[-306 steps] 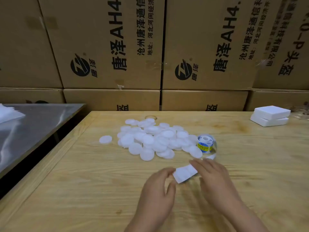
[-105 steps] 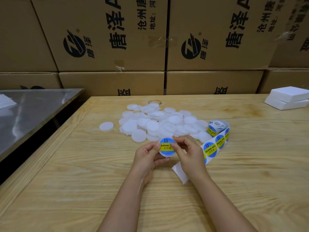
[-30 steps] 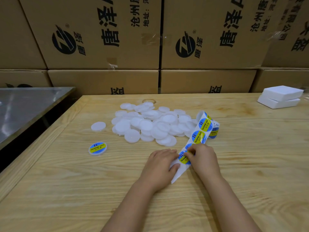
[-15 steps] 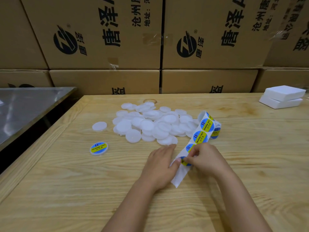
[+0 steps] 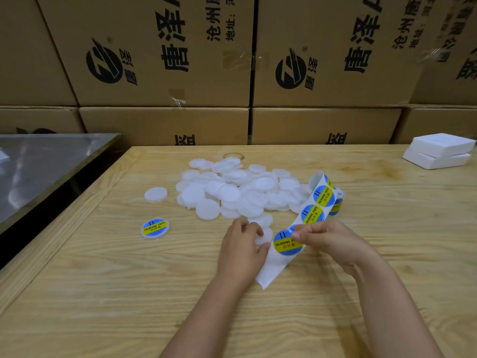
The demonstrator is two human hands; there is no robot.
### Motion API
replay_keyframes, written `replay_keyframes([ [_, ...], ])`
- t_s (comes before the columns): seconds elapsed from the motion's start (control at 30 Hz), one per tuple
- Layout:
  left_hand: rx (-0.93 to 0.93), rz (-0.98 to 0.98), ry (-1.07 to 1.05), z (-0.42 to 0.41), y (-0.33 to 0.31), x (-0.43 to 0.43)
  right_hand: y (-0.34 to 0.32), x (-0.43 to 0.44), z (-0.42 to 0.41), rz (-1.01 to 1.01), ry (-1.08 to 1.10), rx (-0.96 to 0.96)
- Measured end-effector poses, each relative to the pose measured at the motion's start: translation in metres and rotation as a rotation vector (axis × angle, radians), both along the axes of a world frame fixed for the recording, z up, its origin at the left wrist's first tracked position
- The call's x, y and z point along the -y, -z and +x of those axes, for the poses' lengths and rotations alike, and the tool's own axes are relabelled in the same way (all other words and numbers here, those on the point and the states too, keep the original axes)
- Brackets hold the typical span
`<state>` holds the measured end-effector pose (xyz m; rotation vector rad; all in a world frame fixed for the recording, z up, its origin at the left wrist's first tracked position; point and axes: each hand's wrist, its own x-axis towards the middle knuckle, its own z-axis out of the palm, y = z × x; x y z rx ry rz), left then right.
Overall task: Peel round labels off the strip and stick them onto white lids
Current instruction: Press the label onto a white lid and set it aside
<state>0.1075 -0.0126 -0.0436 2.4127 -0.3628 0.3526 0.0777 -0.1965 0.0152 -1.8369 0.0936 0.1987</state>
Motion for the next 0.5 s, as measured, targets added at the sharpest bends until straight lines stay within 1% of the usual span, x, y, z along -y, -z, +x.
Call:
replay_keyframes([
  [0.13, 0.012, -0.004, -0.050, 0.001, -0.002, -0.001, -0.002, -0.005, 0.003, 0.207, 0.161, 0.086],
  [0.2, -0.039, -0.135, -0.060, 0.001, -0.005, -0.002, 0.001, -0.011, 0.007, 0.321, 0.233, 0.124],
  [0.3, -0.131, -0.413, -0.010, -0.003, -0.012, -0.003, 0.007, -0.027, 0.011, 0.429, 0.304, 0.199],
  [0.37, -0.173, -0.554, 0.023, -0.005, -0.016, -0.005, 0.010, -0.037, 0.013, 0.411, 0.295, 0.255],
  [0.5, -0.269, -0.810, 0.121, -0.010, -0.023, -0.009, 0.017, -0.051, 0.013, 0.174, 0.210, 0.335],
])
